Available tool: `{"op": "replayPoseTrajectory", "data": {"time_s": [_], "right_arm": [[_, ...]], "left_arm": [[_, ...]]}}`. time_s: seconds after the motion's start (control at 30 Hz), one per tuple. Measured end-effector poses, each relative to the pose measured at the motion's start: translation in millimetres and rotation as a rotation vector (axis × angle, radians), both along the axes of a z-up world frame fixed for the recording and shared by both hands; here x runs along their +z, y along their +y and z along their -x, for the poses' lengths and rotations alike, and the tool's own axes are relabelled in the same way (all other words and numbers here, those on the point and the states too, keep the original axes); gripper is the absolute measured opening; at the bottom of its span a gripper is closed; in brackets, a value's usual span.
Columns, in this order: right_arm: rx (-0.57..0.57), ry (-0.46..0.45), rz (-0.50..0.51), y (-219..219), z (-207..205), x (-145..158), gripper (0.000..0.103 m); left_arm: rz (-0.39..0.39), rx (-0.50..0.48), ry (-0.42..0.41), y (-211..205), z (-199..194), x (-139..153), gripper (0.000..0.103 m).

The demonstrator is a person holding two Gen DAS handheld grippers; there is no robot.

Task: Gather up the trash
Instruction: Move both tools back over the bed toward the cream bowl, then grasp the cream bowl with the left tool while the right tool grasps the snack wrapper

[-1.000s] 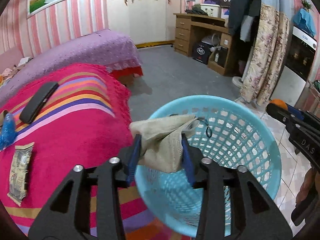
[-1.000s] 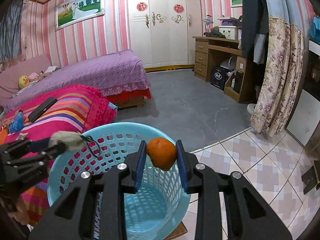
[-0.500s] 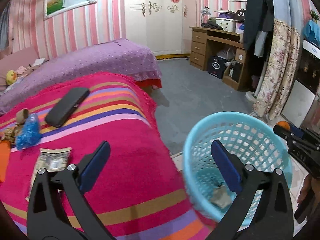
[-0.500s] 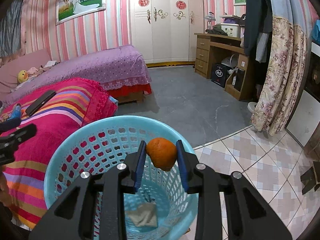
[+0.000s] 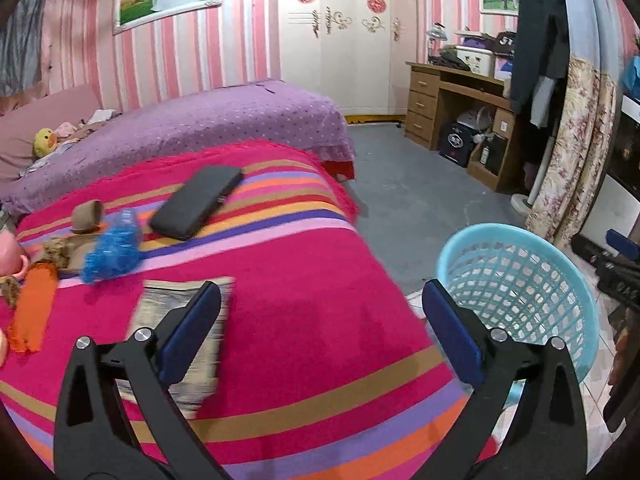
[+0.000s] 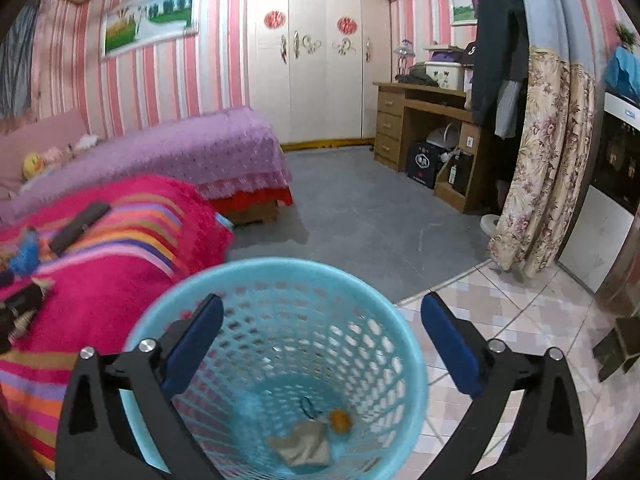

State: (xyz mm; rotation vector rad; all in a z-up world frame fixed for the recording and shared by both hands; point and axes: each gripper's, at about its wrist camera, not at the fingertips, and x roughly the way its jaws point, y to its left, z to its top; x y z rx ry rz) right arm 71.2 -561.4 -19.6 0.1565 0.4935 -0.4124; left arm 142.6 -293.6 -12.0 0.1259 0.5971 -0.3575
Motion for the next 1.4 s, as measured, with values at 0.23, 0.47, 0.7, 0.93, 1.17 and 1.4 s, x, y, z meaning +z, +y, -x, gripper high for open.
{"op": "replayPoseTrajectory", "data": {"time_s": [0.23,0.47,0.7,0.93,1.17,1.4], "right_arm": [[0.035,-0.057,-0.010,53,-10,18,0.098],[0.122,-0.059,0.026,128,-32,21,0.098],[0.233,-0.055,0.003,190,-52,13,0.098],[0.271,-0.047,0.013,226,-65,6,0.098],[0.288,-0.023,0.039,242,-74,2,0.098],[0.289,0.006,0.057,248,-81,-6,0.098]], "left_arm": [[-0.021,0.081,-0.048,81,11,24,0.097],[-0.038,0.194,-0.064,175,15,34,0.097],[-0.064,0.298,-0.047,246,4,14,0.097],[-0.036,0.360,-0.027,289,-4,-7,0.097],[-0.035,0.379,-0.031,312,-6,-13,0.097],[-0.034,0.399,0.025,337,-10,-28,0.097]]}}
